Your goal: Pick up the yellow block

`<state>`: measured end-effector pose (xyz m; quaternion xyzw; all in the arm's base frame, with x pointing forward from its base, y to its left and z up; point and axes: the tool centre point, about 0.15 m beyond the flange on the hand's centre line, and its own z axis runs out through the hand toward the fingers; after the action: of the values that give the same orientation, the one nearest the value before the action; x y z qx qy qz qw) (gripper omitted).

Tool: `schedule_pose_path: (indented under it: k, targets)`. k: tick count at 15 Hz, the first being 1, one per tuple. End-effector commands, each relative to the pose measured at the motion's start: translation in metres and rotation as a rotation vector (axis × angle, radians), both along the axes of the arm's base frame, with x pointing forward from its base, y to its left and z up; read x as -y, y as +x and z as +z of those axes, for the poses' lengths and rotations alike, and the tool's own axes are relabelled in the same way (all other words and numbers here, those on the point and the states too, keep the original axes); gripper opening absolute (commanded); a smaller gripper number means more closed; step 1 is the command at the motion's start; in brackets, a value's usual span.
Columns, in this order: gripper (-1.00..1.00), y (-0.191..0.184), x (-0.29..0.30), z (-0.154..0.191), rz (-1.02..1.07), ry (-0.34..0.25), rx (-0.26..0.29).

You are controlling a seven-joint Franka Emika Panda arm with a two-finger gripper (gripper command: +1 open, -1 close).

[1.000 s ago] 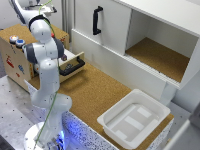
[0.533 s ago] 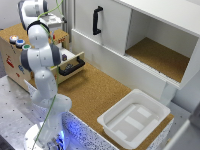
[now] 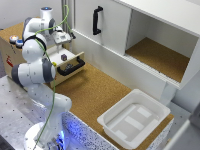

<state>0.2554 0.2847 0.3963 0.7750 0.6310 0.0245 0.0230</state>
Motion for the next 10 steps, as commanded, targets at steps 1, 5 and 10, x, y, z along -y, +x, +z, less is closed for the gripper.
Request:
schedule_pose_path:
  k: [1, 5, 10]
  targets:
    - [1.0, -0.003, -0.005, -0.044, 0.041, 0.065, 0.091]
    - [1.0, 0.0, 0.002, -0.068, 0.051, 0.037, 0.067]
    - [1.0, 0.005, 0.005, -0.081, 0.027, 0.062, 0.034]
